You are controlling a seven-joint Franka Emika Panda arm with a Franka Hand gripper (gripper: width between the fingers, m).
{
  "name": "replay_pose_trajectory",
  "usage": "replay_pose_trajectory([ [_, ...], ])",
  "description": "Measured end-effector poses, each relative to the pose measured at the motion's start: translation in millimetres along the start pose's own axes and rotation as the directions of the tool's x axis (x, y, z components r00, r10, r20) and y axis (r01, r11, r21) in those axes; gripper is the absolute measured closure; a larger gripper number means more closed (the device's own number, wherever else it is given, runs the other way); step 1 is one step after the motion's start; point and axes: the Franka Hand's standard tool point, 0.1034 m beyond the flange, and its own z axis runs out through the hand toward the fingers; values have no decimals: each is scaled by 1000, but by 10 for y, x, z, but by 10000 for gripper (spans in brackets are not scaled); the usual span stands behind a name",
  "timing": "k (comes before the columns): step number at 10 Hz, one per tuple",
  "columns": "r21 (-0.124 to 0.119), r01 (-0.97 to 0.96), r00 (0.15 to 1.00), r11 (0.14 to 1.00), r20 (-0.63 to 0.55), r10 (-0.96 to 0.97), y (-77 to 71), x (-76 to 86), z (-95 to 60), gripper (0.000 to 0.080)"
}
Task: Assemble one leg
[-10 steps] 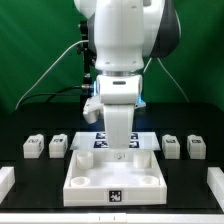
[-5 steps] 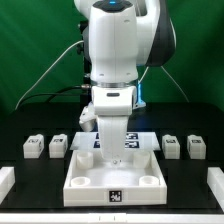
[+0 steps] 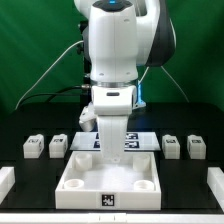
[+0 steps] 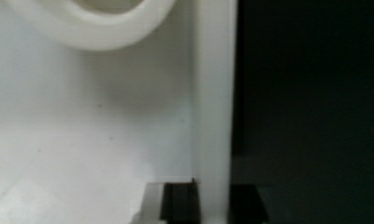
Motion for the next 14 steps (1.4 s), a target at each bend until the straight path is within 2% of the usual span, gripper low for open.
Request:
replay_pose_trajectory([
  [4,0,0,1000,1000,0,0,2,4,-1,739],
  [5,-12,14,1000,1000,-7,-14,89,110,-24,739],
  [7,-49,41,998,998,-35,-43,347,488,-77,739],
  [9,-68,26,998,997,-51,-30,543,712,-74,739],
  [12,-14,14,999,1000,-46,-15,559,801,-15,739],
  [14,-2,3,999,1000,-42,-3,548,919,-24,739],
])
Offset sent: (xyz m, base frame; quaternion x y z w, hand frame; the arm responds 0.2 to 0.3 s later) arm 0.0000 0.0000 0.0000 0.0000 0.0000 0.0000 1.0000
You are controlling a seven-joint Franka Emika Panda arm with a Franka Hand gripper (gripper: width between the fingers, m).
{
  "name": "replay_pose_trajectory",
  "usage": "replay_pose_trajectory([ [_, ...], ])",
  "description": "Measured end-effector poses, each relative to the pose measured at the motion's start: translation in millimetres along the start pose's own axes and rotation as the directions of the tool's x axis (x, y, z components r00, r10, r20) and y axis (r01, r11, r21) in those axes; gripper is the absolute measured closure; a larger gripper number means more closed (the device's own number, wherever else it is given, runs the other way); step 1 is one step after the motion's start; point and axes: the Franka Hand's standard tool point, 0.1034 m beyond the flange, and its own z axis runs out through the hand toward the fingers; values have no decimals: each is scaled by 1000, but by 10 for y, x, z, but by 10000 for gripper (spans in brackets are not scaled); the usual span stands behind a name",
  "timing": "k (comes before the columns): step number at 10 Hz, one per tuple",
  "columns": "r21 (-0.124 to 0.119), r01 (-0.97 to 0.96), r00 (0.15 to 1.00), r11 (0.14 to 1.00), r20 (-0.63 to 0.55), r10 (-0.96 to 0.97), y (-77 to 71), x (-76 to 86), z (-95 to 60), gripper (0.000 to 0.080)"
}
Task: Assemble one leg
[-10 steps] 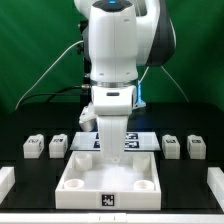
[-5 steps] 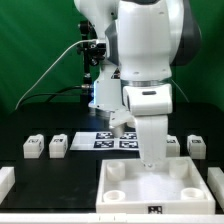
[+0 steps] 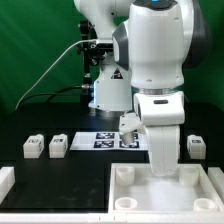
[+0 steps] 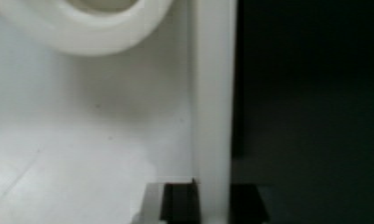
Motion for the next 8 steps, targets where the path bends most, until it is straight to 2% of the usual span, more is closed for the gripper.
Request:
replay_pose_trajectory([
  [1,11,-11,1000,1000,8,11,-2,9,-4,739],
  [3,5,-4,1000,1000,6,4,-1,-1,4,739],
  [4,5,-7,1000,1000,6,7,-1,-2,4,682],
  [5,5,-8,1000,1000,6,8,-1,-4,3,516],
  [6,5,-8,1000,1000,6,8,0,-6,3,516],
  [7,5,-9,1000,1000,6,9,0,-9,3,334],
  [8,5,-10,1000,1000,6,9,1,-12,3,214],
])
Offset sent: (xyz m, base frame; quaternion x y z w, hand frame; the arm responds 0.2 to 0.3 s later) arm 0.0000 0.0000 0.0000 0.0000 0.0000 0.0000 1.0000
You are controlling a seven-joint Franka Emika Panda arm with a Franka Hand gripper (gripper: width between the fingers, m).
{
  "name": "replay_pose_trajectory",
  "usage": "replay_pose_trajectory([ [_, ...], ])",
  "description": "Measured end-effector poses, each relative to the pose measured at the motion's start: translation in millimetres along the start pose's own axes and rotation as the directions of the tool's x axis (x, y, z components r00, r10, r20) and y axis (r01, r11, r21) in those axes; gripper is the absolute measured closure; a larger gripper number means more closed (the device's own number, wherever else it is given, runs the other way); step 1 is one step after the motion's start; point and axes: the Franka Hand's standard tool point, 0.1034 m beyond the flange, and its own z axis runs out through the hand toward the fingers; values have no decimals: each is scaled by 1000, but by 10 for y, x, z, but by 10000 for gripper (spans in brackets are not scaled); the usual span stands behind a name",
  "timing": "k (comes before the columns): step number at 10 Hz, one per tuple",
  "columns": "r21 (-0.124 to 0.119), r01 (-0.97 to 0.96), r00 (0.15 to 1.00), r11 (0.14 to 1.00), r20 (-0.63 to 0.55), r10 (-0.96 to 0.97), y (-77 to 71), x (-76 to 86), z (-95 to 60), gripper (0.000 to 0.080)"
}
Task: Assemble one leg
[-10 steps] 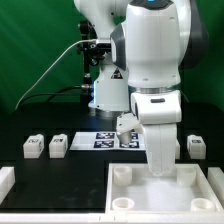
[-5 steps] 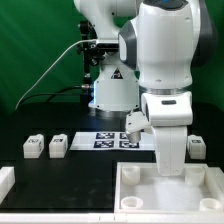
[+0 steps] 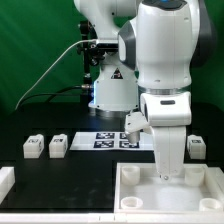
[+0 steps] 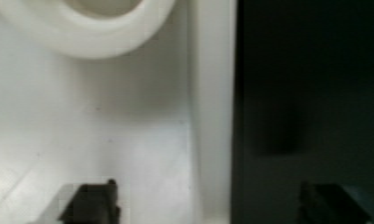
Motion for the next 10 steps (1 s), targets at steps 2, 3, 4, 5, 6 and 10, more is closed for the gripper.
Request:
replay_pose_trajectory([
  [2,0,-1,1000,1000,0,1,1,-5,0,161],
  [3,0,-2,1000,1000,0,2,2,-7,0,153],
  [4,0,-2,1000,1000,0,2,2,-10,-1,153],
  [5,0,-2,1000,1000,0,2,2,-12,-1,150],
  [6,0,-3,1000,1000,0,3,3,-13,-1,150],
  [10,-9,-181,984,984,-2,181,8,-87,-160,150],
])
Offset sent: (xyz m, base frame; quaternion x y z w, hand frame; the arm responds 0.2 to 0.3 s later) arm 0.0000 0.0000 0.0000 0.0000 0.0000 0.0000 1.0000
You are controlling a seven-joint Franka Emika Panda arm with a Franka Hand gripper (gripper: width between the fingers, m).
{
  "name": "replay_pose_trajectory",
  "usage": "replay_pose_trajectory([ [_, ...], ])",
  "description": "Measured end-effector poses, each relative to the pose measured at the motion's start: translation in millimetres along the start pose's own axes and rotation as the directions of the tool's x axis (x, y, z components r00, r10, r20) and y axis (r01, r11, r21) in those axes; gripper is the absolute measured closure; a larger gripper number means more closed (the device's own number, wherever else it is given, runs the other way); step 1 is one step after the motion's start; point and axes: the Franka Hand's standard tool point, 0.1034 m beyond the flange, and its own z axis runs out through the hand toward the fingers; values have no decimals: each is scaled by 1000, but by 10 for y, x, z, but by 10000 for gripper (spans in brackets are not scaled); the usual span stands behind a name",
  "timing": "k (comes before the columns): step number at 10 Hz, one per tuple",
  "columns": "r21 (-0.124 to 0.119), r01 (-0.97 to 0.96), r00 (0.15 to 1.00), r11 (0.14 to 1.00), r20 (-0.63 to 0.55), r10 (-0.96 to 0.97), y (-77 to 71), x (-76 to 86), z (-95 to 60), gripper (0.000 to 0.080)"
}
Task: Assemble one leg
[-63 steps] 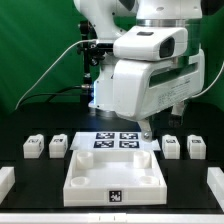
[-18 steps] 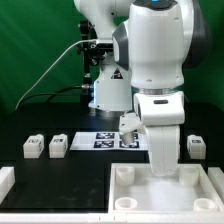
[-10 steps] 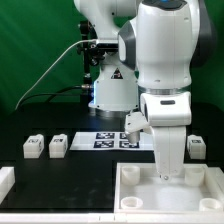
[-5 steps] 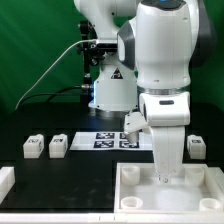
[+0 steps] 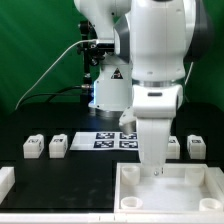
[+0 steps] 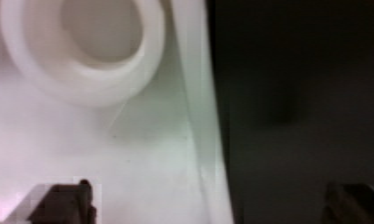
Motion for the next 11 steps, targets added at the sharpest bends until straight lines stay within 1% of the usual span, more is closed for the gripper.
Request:
replay_pose_trajectory([
  [1,0,-131,991,991,-2,131,-61,52,-80,150],
  [2,-2,-311,950,951,-9,311,-117,126,-147,150],
  [3,2,-467,884,885,-15,467,-198,218,-200,150],
  [4,10,-616,788,788,-15,616,-314,358,-225,150],
  [5,16,-722,691,692,-14,722,-432,523,-240,150],
  [6,23,-800,599,599,-15,801,-499,617,-256,150],
  [7,39,-866,498,498,-20,867,-514,631,-244,150],
  [8,42,-884,464,465,-19,885,-510,629,-245,150],
  [9,41,-881,471,471,-19,882,-511,629,-245,150],
  [10,45,-882,471,470,26,882,-555,623,-239,150],
  [11,60,-915,404,399,105,909,-686,671,-232,150],
])
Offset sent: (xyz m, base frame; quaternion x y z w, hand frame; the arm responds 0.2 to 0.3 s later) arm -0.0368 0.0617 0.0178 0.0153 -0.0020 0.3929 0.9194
